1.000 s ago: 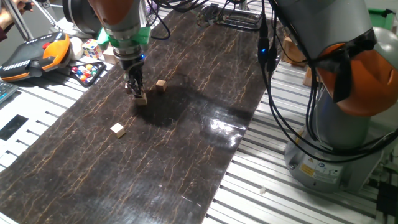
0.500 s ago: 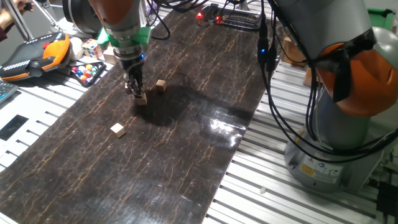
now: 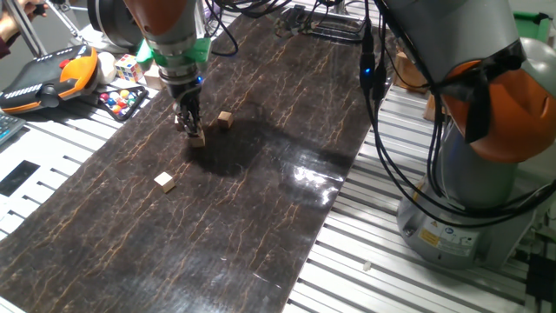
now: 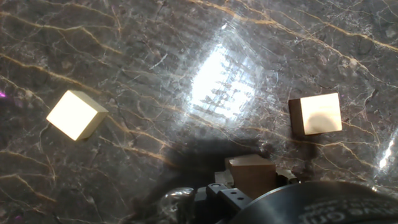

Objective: Stack the blocks in a vertical line of five

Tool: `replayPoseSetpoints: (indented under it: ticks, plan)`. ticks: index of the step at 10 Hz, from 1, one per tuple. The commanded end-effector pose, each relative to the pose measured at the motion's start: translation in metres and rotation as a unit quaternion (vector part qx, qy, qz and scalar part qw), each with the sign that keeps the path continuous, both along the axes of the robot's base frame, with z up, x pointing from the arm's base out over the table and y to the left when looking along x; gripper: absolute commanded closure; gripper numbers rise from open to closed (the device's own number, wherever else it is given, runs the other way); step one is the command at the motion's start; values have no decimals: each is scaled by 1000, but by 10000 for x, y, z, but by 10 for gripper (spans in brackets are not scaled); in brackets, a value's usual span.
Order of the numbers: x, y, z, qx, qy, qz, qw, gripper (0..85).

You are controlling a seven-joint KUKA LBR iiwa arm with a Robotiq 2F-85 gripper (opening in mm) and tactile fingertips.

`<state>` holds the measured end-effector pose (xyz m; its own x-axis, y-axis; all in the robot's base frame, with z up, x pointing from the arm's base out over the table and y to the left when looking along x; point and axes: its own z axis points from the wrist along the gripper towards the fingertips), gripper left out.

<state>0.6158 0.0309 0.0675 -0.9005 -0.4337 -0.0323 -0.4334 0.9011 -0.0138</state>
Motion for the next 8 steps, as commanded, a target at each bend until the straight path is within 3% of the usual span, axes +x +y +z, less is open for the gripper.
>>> replayPoseSetpoints:
  ticks: [1, 5, 8]
  plan:
    - [-1, 1, -2, 0, -2, 0, 1000, 580]
    - [-2, -3, -6, -1, -5, 0, 1000, 473]
    - [-1, -11, -17, -1, -6, 0, 1000, 467]
